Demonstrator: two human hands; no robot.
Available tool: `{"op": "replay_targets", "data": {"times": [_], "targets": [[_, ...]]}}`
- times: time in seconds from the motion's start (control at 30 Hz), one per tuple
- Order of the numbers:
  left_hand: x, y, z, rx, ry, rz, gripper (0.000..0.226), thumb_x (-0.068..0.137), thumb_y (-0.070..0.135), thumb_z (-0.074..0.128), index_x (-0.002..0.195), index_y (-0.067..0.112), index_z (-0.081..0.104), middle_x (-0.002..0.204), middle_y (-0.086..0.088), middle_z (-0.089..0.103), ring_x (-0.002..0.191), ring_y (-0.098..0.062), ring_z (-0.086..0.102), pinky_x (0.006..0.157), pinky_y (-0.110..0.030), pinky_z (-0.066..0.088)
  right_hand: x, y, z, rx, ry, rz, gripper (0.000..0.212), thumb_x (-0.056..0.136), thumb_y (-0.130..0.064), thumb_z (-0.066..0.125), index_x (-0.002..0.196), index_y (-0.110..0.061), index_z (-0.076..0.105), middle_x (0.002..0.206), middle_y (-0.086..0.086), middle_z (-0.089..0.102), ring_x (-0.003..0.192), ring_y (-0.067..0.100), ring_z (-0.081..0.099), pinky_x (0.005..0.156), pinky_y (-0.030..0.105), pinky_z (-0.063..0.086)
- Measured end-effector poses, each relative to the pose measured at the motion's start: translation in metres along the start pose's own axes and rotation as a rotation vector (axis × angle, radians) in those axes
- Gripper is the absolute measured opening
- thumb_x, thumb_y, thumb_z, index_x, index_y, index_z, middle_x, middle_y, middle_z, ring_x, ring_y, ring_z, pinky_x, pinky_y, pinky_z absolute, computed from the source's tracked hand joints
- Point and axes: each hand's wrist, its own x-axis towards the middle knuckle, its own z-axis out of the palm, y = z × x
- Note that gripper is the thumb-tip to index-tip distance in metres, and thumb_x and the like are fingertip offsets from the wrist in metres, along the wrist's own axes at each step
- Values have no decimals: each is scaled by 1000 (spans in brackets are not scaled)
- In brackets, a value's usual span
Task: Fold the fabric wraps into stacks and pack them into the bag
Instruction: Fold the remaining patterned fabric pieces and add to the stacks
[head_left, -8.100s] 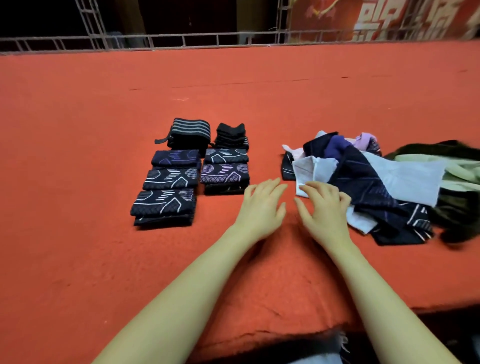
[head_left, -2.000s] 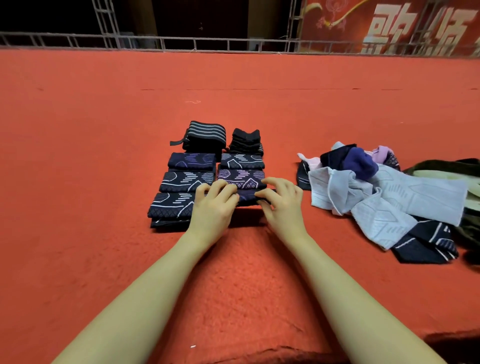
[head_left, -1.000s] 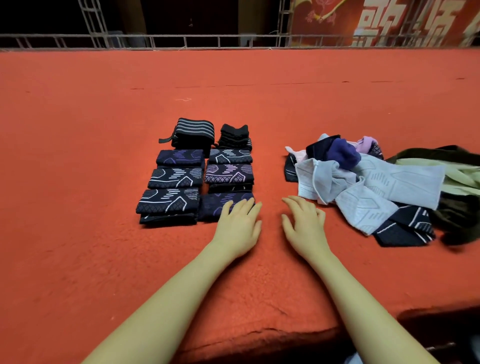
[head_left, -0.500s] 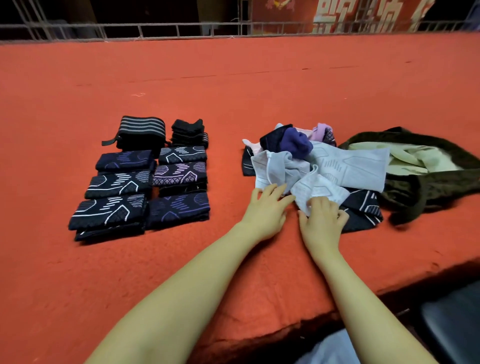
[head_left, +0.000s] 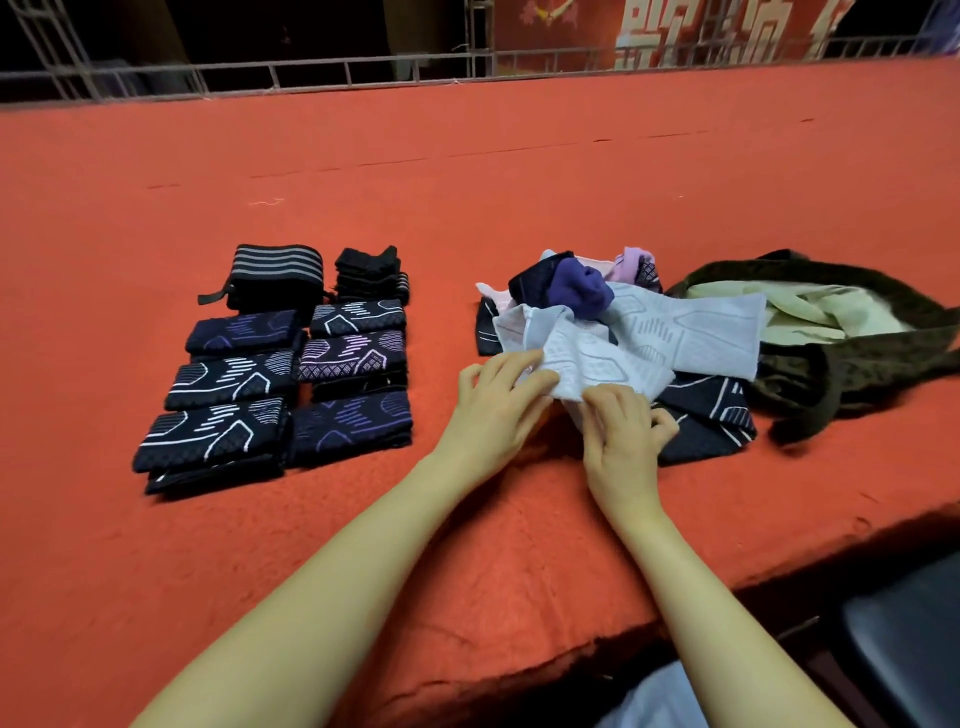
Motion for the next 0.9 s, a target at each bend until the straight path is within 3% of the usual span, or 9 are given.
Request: {"op": "replay_targets", "data": {"times": [0.17, 0.27, 0.4, 0.53, 0.7, 0.8, 0.9], "targets": [[-8, -3, -30, 56, 67, 68, 26, 91, 32, 47, 117, 28, 50, 121, -2, 62, 111, -17, 46, 82, -34, 26, 9, -29, -8, 64, 13, -91, 9, 92, -21, 45, 97, -28, 48, 90, -4, 64, 80, 11, 49, 72, 31, 16], [-23, -8, -50, 79, 141, 52, 18, 92, 27, 51, 109, 28, 55, 118, -3, 64, 109, -18, 50, 80, -34, 26, 6, -50, -8, 116, -21, -141, 8, 92, -21, 47, 97, -27, 48, 87, -5, 65, 78, 9, 50, 72, 30, 16], [-62, -23, -78, 185, 98, 88, 21, 92, 27, 50, 112, 29, 55, 120, -2, 65, 110, -18, 51, 83, -34, 27, -9, -68, -1, 142, -164, -134, 9, 90, -32, 47, 97, -32, 52, 97, -8, 66, 92, 6, 52, 74, 29, 14], [-106, -35, -104, 240, 18, 66, 22, 93, 27, 46, 114, 27, 53, 122, 0, 65, 112, -16, 50, 85, -33, 28, -30, -72, 3, 64, -351, -202, 29, 90, -41, 43, 101, -30, 68, 118, -7, 64, 110, 7, 48, 78, 27, 13], [-138, -35, -124, 255, 53, 68, 19, 93, 22, 48, 110, 23, 55, 119, -2, 67, 112, -16, 54, 88, -34, 31, -39, -75, 2, 75, -555, -249, 40, 91, -48, 36, 111, -35, 68, 118, -11, 66, 109, -2, 49, 83, 26, 12], [-147, -30, -130, 293, -57, 78, 23, 92, 28, 48, 99, 19, 68, 110, -1, 70, 101, -18, 64, 87, -36, 34, -41, -83, 1, 12, -685, -322, 55, 86, -58, 23, 115, -38, 66, 125, -15, 61, 120, 4, 51, 87, 27, 9], [-159, -22, -130, 288, -285, -60, 39, 91, 44, 41, 86, 21, 72, 93, 5, 71, 87, -18, 67, 81, -35, 35, -43, -85, -1, -26, -796, -295, 70, 80, -64, 9, 124, -41, 58, 138, -20, 49, 131, 2, 38, 95, 30, 7]]}}
